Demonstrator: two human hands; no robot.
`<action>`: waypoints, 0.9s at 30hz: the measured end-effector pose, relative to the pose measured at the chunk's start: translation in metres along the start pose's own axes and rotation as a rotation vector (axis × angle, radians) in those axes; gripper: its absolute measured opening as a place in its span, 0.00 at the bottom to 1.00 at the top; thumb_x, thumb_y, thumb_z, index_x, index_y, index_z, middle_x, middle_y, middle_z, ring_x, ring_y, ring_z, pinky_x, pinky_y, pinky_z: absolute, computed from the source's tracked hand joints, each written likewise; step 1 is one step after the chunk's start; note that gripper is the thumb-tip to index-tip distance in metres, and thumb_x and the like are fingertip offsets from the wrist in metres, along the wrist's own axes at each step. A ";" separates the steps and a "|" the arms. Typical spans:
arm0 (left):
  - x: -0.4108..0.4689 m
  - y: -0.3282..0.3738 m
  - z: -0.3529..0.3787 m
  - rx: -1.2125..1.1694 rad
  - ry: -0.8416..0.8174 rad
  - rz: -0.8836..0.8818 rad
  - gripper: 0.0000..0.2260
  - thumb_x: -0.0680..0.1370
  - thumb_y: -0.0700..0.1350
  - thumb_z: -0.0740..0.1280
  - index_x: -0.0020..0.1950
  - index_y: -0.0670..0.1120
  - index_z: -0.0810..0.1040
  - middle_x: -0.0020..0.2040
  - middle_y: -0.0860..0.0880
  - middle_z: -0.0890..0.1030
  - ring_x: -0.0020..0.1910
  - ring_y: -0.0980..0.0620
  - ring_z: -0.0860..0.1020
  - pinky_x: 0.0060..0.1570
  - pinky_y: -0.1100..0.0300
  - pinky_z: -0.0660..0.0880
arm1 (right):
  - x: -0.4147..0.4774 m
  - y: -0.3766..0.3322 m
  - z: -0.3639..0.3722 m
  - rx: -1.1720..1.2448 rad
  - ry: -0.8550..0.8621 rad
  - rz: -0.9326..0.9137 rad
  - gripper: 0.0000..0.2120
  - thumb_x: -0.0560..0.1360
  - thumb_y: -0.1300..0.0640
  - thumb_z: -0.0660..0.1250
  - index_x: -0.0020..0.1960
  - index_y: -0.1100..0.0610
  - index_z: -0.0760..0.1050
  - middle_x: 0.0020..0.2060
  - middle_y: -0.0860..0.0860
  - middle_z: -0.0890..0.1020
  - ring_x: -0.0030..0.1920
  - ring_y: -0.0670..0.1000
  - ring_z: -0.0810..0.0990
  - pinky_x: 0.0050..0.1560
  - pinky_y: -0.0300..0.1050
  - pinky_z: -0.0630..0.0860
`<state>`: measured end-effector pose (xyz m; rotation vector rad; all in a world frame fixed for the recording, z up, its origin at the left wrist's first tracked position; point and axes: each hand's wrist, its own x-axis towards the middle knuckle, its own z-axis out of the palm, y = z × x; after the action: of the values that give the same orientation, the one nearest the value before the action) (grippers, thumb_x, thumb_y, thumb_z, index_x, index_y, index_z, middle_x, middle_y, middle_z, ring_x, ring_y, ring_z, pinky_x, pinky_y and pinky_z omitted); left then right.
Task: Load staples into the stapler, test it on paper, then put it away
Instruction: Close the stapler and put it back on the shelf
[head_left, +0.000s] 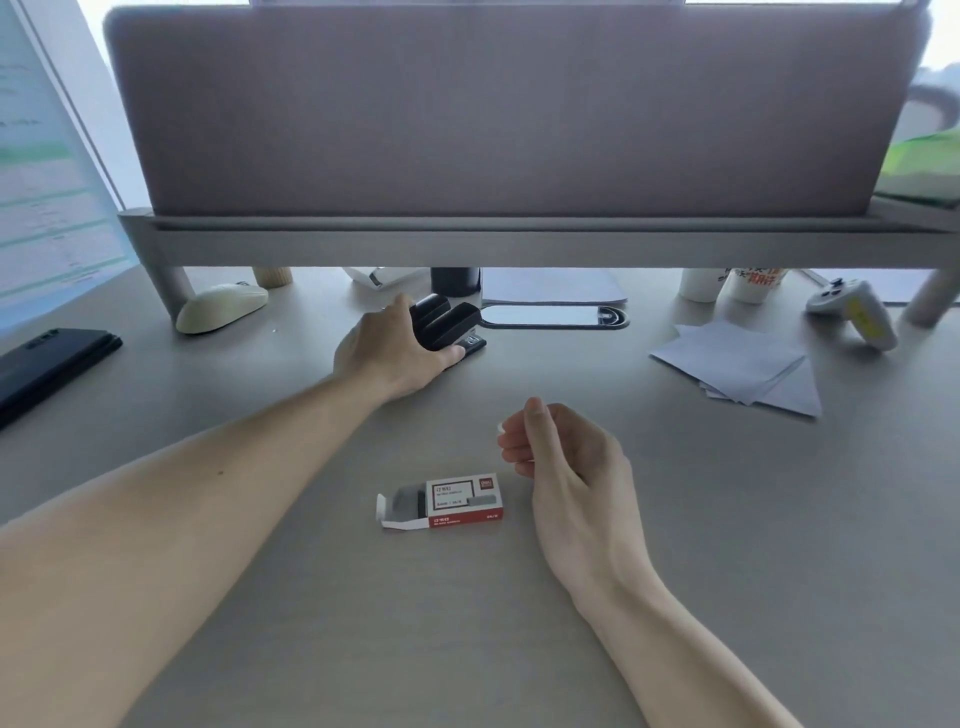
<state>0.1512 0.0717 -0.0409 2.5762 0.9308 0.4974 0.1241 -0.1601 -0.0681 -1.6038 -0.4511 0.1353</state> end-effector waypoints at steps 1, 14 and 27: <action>0.001 0.001 0.002 0.006 0.021 0.000 0.34 0.71 0.66 0.74 0.69 0.49 0.72 0.63 0.48 0.82 0.62 0.43 0.79 0.53 0.54 0.72 | 0.000 0.000 0.000 -0.002 -0.002 -0.005 0.20 0.86 0.47 0.61 0.42 0.53 0.83 0.40 0.47 0.88 0.43 0.43 0.86 0.56 0.54 0.83; -0.045 -0.009 -0.021 -0.287 0.223 0.186 0.30 0.76 0.60 0.72 0.73 0.50 0.67 0.71 0.51 0.74 0.70 0.47 0.70 0.71 0.49 0.66 | 0.002 0.004 0.000 -0.013 0.000 -0.023 0.20 0.86 0.48 0.62 0.41 0.54 0.83 0.40 0.47 0.88 0.43 0.43 0.86 0.55 0.52 0.83; -0.193 -0.064 -0.052 -0.412 -0.028 0.218 0.14 0.71 0.47 0.81 0.50 0.56 0.78 0.46 0.57 0.85 0.46 0.58 0.83 0.51 0.60 0.80 | -0.032 -0.010 -0.005 -0.584 -0.245 -0.291 0.11 0.77 0.49 0.75 0.59 0.48 0.83 0.50 0.36 0.81 0.53 0.45 0.82 0.59 0.41 0.77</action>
<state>-0.0450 0.0007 -0.0624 2.3053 0.4756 0.6357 0.0943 -0.1763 -0.0641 -2.0763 -0.9749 -0.0275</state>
